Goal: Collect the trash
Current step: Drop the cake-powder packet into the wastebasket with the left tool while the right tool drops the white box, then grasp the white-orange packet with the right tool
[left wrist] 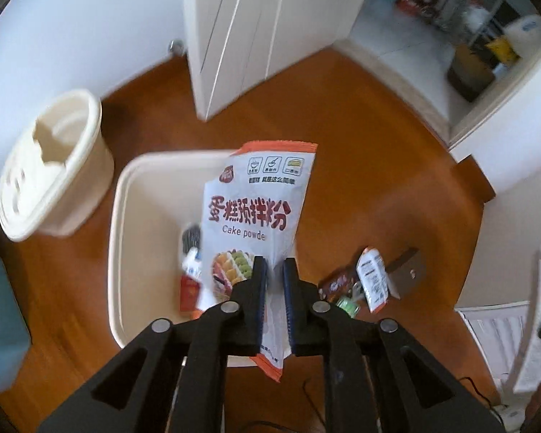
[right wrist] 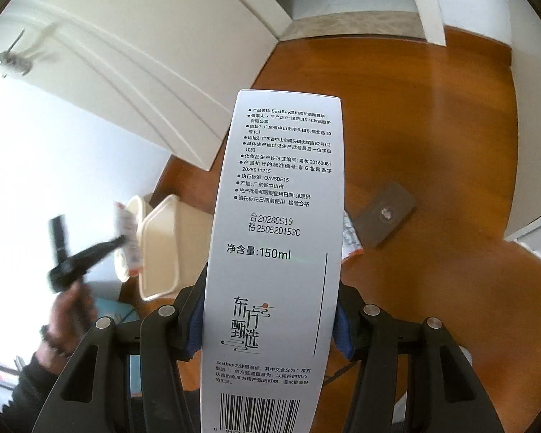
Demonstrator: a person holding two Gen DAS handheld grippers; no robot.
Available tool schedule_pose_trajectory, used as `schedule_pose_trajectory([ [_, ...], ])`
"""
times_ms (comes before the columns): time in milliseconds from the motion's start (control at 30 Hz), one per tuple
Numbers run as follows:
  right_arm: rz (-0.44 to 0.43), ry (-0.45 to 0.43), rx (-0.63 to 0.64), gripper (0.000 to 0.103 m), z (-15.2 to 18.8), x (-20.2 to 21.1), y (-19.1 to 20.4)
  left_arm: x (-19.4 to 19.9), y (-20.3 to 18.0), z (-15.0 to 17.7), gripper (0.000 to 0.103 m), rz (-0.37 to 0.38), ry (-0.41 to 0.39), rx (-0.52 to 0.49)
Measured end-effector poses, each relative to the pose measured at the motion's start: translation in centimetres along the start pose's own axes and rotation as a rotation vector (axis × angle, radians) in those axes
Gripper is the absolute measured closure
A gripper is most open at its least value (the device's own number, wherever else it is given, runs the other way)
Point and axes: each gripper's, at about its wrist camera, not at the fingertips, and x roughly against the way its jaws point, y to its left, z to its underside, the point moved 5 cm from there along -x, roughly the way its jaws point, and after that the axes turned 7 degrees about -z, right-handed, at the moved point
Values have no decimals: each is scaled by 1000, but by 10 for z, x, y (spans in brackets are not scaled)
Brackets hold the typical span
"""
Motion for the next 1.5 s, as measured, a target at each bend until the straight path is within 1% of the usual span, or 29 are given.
schedule_pose_trajectory([
  [67,12,20,30,45,4,4,19,-5,2,2,93,-34,5,16],
  [133,18,40,56,45,11,5,34,-6,8,4,93,-39,7,19],
  [200,25,57,73,45,14,0,51,5,18,5,93,-61,-7,29],
  [233,27,66,83,45,18,-4,61,14,23,7,90,-63,-18,42],
  [267,26,76,95,45,24,-8,71,23,28,8,81,-69,-25,47],
  [300,23,83,108,45,28,-19,81,31,30,8,75,-74,-34,52],
  [333,22,89,125,45,30,-29,91,47,36,10,61,-70,-58,74],
  [367,22,98,152,45,32,-39,105,63,44,14,51,-58,-86,107],
  [400,23,105,170,45,30,-49,114,85,56,21,47,-46,-118,162],
  [433,17,115,190,45,29,-63,129,98,63,26,39,-35,-135,199],
  [467,-1,123,218,45,29,-80,148,115,74,36,36,-17,-159,257],
  [500,-11,122,243,45,29,-96,163,127,82,44,33,2,-178,307],
  [533,-18,120,266,45,28,-114,179,135,89,51,27,17,-190,339],
  [567,-33,123,281,46,27,-135,194,143,96,58,26,29,-210,371],
  [633,-53,134,282,46,26,-174,215,145,106,64,26,33,-226,399],
  [700,-81,173,255,46,25,-225,232,141,112,61,27,52,-221,422],
  [800,-68,200,231,46,21,-287,248,135,117,51,26,66,-218,418],
  [867,-45,221,211,46,20,-319,247,130,123,46,26,81,-209,431],
  [900,-26,250,189,46,17,-339,243,131,128,43,26,80,-211,439],
  [967,-21,334,133,45,20,-372,234,134,136,37,26,60,-232,445],
  [1000,-5,355,122,44,21,-381,233,134,137,34,26,59,-234,444],
  [1033,15,375,116,40,21,-391,230,135,136,33,26,64,-234,438],
  [1067,25,391,111,33,22,-396,228,135,134,31,26,65,-236,423],
  [1133,60,400,115,24,23,-399,225,138,129,31,26,57,-244,395],
  [1200,64,404,118,24,24,-389,221,140,126,32,26,62,-248,383],
  [1300,25,397,158,24,14,-348,212,137,118,34,27,76,-235,368],
  [1367,28,387,160,23,6,-306,189,136,111,34,26,82,-229,354],
  [1400,43,378,160,23,1,-282,168,135,105,35,26,85,-226,344],
  [1500,123,365,173,18,-2,-232,111,133,81,34,26,80,-237,286],
])
